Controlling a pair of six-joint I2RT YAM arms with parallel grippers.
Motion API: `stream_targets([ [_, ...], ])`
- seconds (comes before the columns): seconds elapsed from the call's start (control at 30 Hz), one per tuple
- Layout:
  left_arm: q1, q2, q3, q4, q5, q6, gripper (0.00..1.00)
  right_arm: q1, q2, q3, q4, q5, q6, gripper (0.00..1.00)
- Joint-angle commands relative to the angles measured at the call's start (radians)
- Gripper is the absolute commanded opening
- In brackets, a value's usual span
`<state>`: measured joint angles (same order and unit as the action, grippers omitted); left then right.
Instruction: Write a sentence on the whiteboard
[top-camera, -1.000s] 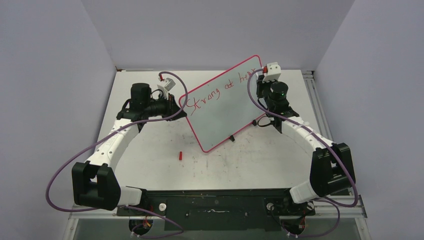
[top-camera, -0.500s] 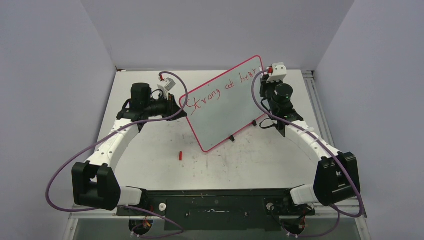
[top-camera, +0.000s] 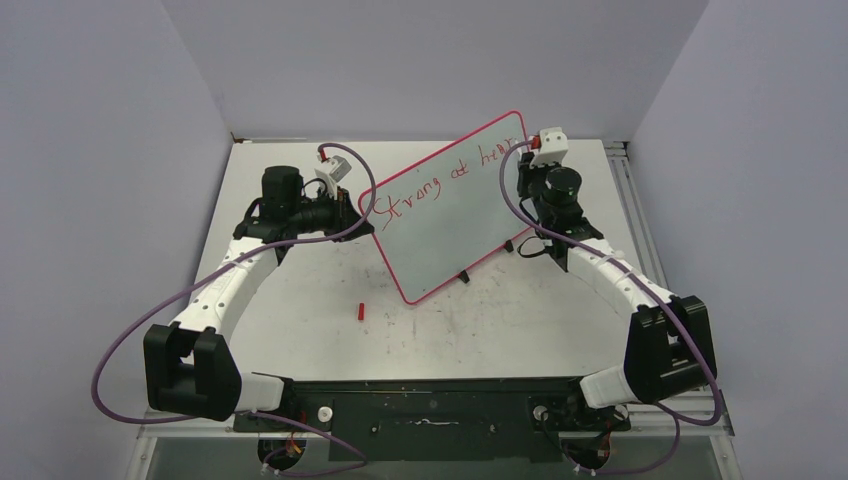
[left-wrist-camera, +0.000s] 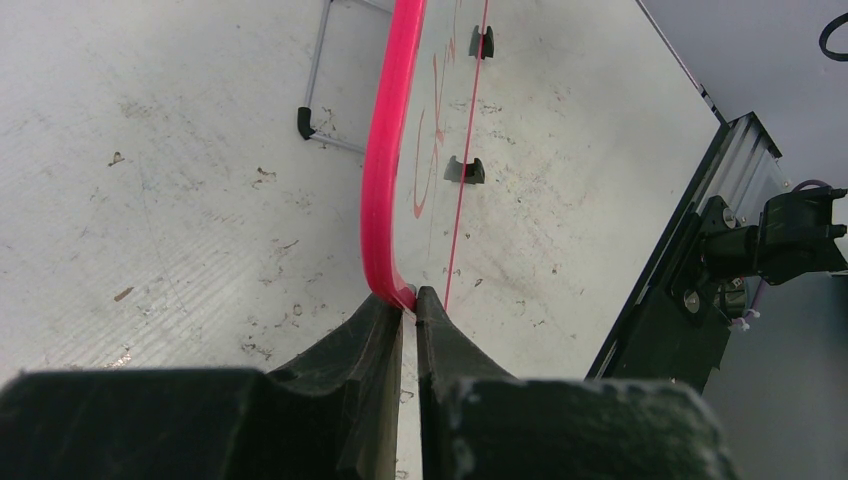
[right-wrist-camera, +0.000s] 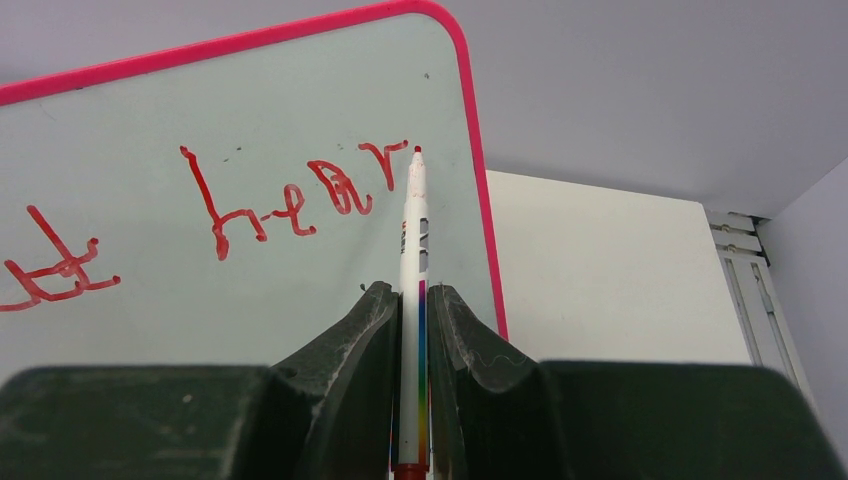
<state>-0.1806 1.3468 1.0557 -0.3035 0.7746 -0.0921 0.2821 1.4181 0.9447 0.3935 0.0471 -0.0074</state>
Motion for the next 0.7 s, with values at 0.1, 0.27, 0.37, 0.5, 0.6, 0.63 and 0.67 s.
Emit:
stream_targets([
  [0.1, -0.007, -0.008, 0.027, 0.007, 0.005, 0.020, 0.00, -0.005, 0.009, 0.019, 0.048, -0.031, 0.006, 0.05],
  [0.27, -0.008, -0.007, 0.029, 0.007, 0.005, 0.020, 0.00, -0.005, 0.023, 0.027, 0.044, -0.029, 0.006, 0.05],
  [0.37, -0.007, -0.007, 0.027, 0.007, 0.005, 0.020, 0.00, -0.005, 0.029, 0.031, 0.044, -0.026, 0.007, 0.05],
  [0.5, -0.007, -0.006, 0.028, 0.008, 0.005, 0.021, 0.00, -0.005, 0.036, 0.036, 0.044, -0.025, 0.007, 0.05],
  [0.6, -0.008, -0.007, 0.028, 0.006, 0.006, 0.022, 0.00, -0.005, 0.041, 0.041, 0.047, -0.026, 0.006, 0.05],
  [0.63, -0.008, -0.006, 0.028, 0.006, 0.005, 0.022, 0.00, -0.005, 0.043, 0.043, 0.048, -0.026, 0.006, 0.05],
  [0.67, -0.007, -0.007, 0.028, 0.006, 0.005, 0.022, 0.00, -0.006, 0.045, 0.044, 0.050, -0.024, 0.005, 0.05],
])
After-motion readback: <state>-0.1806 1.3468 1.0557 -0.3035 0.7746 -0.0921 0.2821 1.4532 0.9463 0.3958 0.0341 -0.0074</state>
